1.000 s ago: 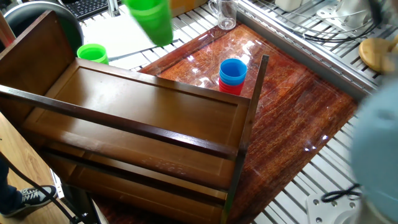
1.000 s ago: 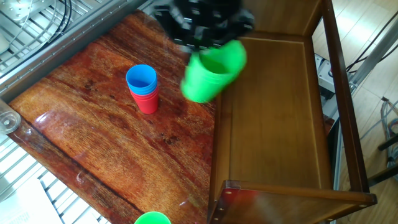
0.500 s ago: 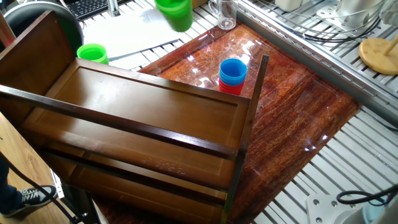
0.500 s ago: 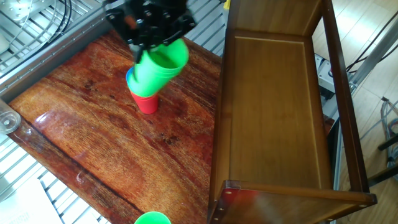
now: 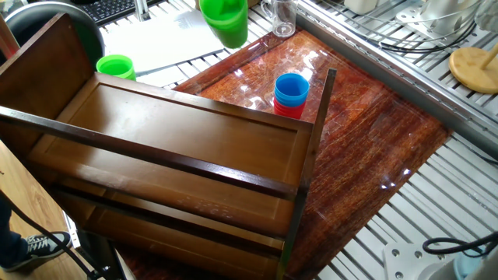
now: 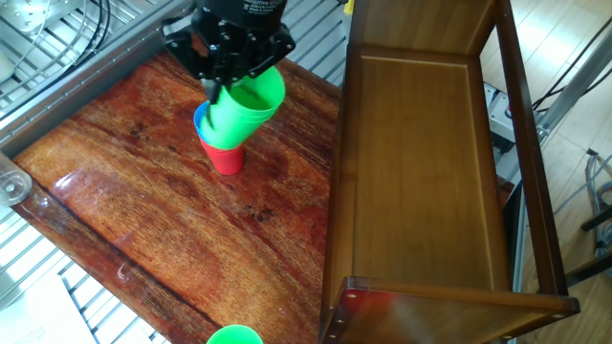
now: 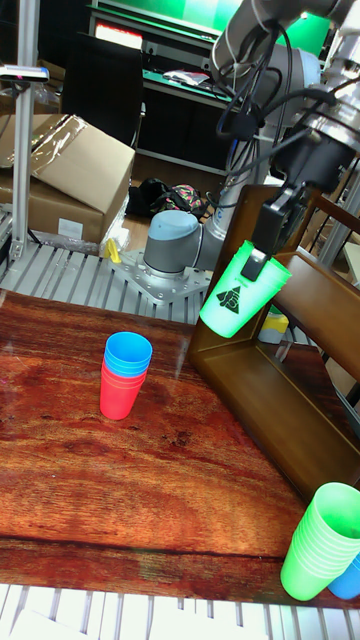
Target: Take the cups off the shelf and stack them together
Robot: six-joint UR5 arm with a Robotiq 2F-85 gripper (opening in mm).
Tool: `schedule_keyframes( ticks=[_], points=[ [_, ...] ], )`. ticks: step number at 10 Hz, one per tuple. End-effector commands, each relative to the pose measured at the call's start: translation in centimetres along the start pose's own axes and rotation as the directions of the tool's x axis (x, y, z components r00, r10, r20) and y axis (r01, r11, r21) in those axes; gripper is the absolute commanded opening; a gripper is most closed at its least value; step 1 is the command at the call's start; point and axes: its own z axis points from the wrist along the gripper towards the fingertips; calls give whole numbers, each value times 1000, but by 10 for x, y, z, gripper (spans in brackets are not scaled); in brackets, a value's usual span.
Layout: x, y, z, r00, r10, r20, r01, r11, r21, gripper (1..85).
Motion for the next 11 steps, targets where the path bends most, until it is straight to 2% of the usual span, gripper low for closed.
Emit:
schedule_keyframes(
  ticks=[1, 2, 3, 5, 6, 8, 9, 11],
  points=[
    [32, 27, -1, 985, 117, -130, -129, 988, -86, 13],
    [41, 32, -3, 958, 226, -177, -244, 966, -83, 13],
    [29, 33, -2, 956, 258, -138, -272, 958, -91, 13],
    [16, 31, 0, 974, 211, -81, -218, 971, -102, 13],
    [10, 25, 2, 985, 168, -37, -170, 981, -93, 13],
    [43, 3, 25, 997, 79, 22, -77, 994, -73, 13],
    [54, -3, 36, 998, 50, 42, -47, 996, -70, 13],
    [78, -14, 47, 998, -14, 53, 18, 998, -65, 13]
  ],
)
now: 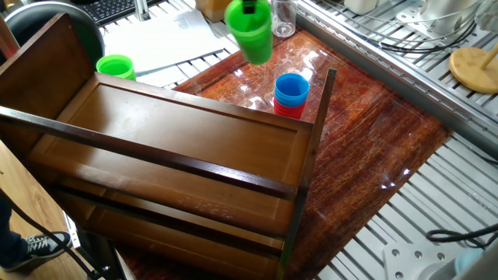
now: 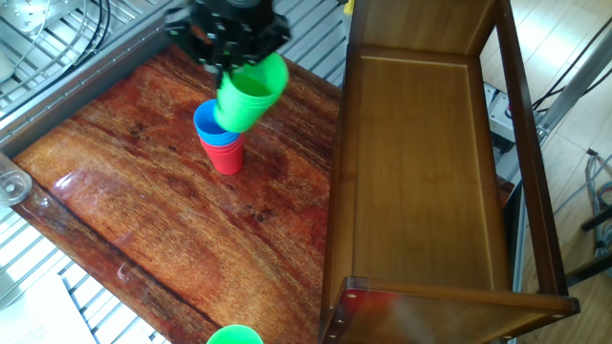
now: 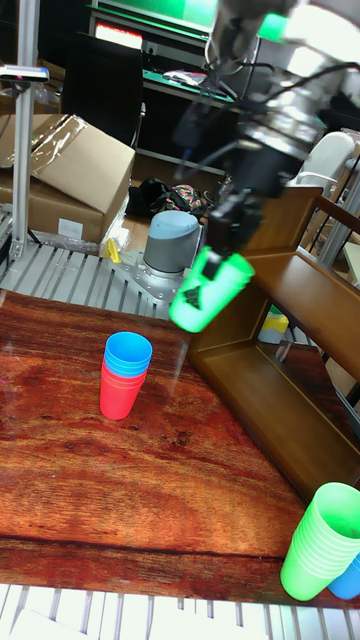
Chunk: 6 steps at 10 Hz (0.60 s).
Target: Take the cups off the shelf and stack them together
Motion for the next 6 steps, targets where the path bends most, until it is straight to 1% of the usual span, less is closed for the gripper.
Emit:
schedule_keyframes(
  ticks=[1, 2, 3, 4, 5, 6],
  points=[
    [38, -16, 19, 996, -85, 42, 85, 996, 0, 13],
    [47, -21, 26, 994, -99, 48, 99, 995, 4, 13],
    [54, -23, 35, 992, -111, 58, 111, 994, -2, 13],
    [61, -27, 43, 990, -122, 66, 122, 993, 1, 13],
    [66, -32, 49, 990, -128, 66, 128, 992, 7, 13],
    [68, -33, 49, 990, -129, 58, 128, 992, 12, 13]
  ],
)
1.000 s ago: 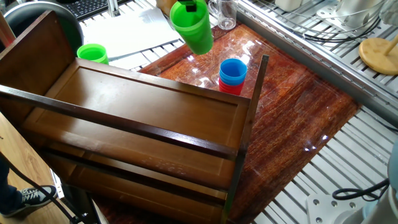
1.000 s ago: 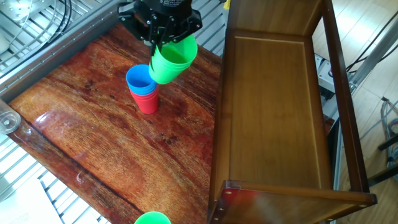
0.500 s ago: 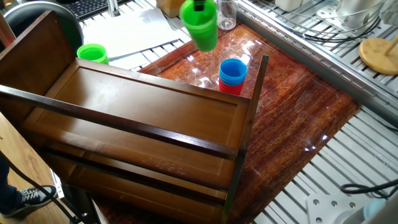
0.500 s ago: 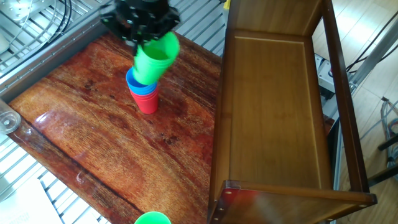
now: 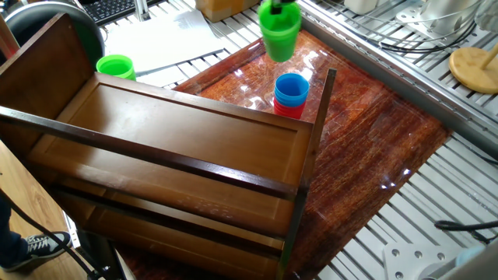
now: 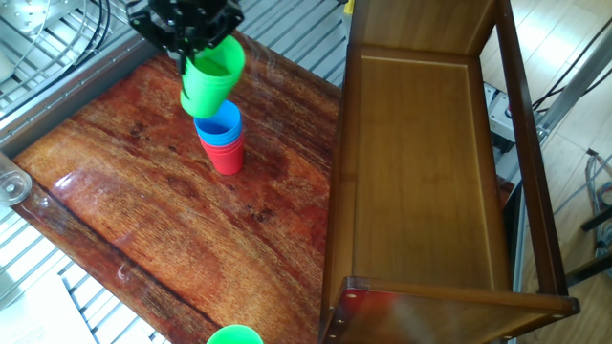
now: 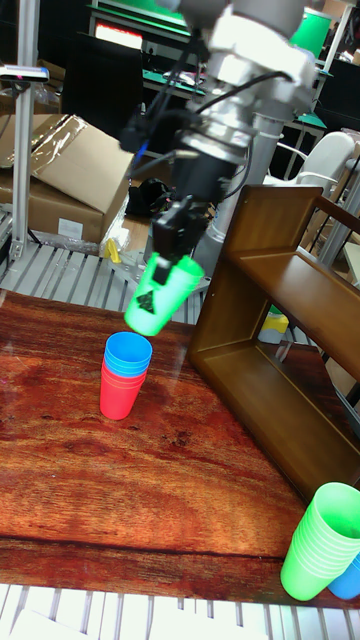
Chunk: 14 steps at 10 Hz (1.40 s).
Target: Take the cups off the shelf and stack them together
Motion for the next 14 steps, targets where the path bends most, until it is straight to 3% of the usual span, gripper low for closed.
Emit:
schedule_keyframes(
  ticks=[1, 2, 3, 5, 6, 7, 9, 10, 11, 13, 14],
  points=[
    [15, -3, 12, 1000, -10, 22, 10, 1000, -6, 13],
    [9, 12, 11, 999, 30, 41, -28, 998, -64, 13],
    [4, 30, 7, 996, 78, 34, -73, 989, -132, 13],
    [11, 43, -4, 990, 135, -48, -142, 975, -168, 13],
    [19, 40, -4, 985, 151, -78, -161, 975, -151, 13],
    [19, 43, -4, 976, 196, -90, -209, 965, -159, 13],
    [20, 48, -5, 944, 308, -115, -324, 932, -165, 13],
    [19, 39, -3, 943, 317, -104, -328, 935, -130, 13],
    [11, 33, -2, 956, 286, -63, -292, 949, -120, 13],
    [18, 29, 22, 969, 249, -8, -248, 961, -126, 13],
    [20, 24, 31, 973, 233, 3, -231, 967, -109, 13]
  ],
)
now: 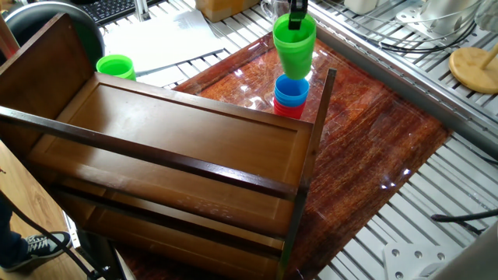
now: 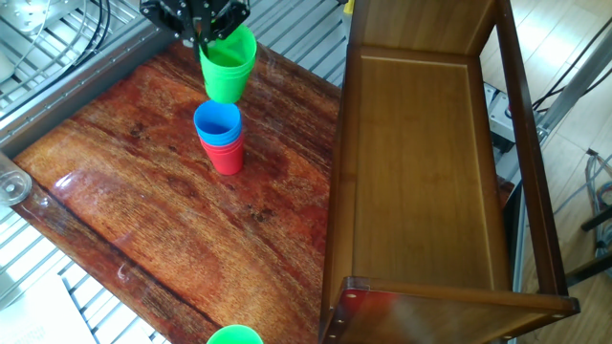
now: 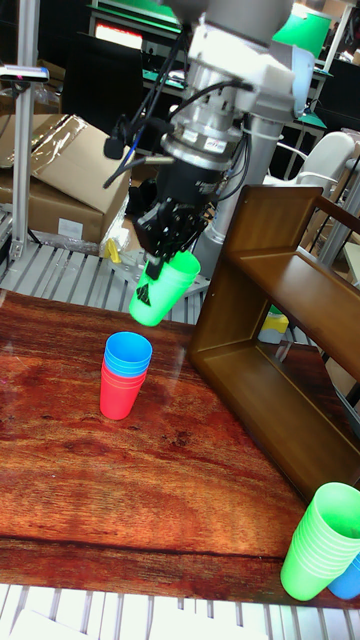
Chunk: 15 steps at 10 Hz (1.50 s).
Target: Take the cups off the shelf and stack them together
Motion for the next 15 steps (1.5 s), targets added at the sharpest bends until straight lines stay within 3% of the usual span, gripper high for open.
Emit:
schedule_keyframes(
  ticks=[1, 3, 8, 12, 15],
  points=[
    [-1, -15, 21, 998, -40, 48, 38, 999, 33, 13],
    [0, -21, 26, 997, -64, 50, 62, 997, 38, 13],
    [10, -13, 46, 995, -65, 78, 63, 998, 21, 13],
    [13, -7, 53, 995, -55, 84, 54, 998, 22, 13],
    [6, 1, 56, 993, -32, 111, 32, 999, -3, 13]
  ],
)
